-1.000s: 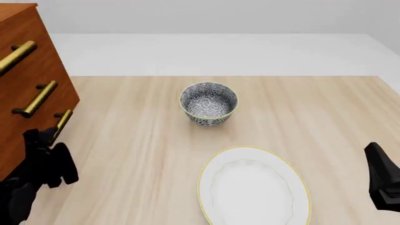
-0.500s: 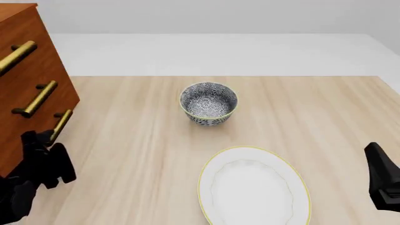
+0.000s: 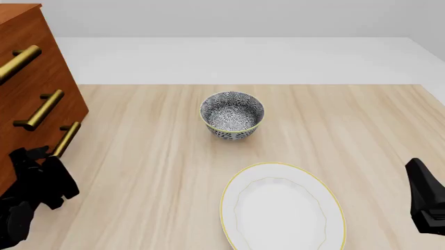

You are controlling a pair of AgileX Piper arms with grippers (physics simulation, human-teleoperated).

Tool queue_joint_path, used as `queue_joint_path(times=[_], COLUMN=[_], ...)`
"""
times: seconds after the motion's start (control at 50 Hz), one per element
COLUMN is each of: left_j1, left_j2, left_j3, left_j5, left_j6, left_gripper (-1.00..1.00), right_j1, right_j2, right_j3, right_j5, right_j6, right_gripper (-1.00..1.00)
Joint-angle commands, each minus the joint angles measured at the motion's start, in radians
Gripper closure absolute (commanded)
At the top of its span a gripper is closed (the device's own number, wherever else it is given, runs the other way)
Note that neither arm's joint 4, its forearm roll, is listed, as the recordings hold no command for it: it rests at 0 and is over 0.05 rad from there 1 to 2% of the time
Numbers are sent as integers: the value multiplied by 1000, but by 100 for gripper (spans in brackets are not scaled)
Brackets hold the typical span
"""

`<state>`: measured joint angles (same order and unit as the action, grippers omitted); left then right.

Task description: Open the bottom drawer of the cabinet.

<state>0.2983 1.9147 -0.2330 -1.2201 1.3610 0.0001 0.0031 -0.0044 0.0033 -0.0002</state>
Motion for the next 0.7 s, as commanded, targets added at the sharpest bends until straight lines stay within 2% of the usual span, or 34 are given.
queue_joint_path(times=[0.02,0.22,0.24,0.7], left_j1=[43,44,41,17], left_j2=[40,53,50,20], left_j3=[-42,-56,-59,-61], left_j5=[0,0,0,0], left_j6=[193,193,196,201], left_gripper=[-100,-100,100,100], right_j1=[0,0,0,0], right_j2=[0,0,0,0], right_j3=[0,0,0,0], right_j5=[0,0,0,0], right_j6=[0,0,0,0], right_gripper=[-100,-100,-100,-100])
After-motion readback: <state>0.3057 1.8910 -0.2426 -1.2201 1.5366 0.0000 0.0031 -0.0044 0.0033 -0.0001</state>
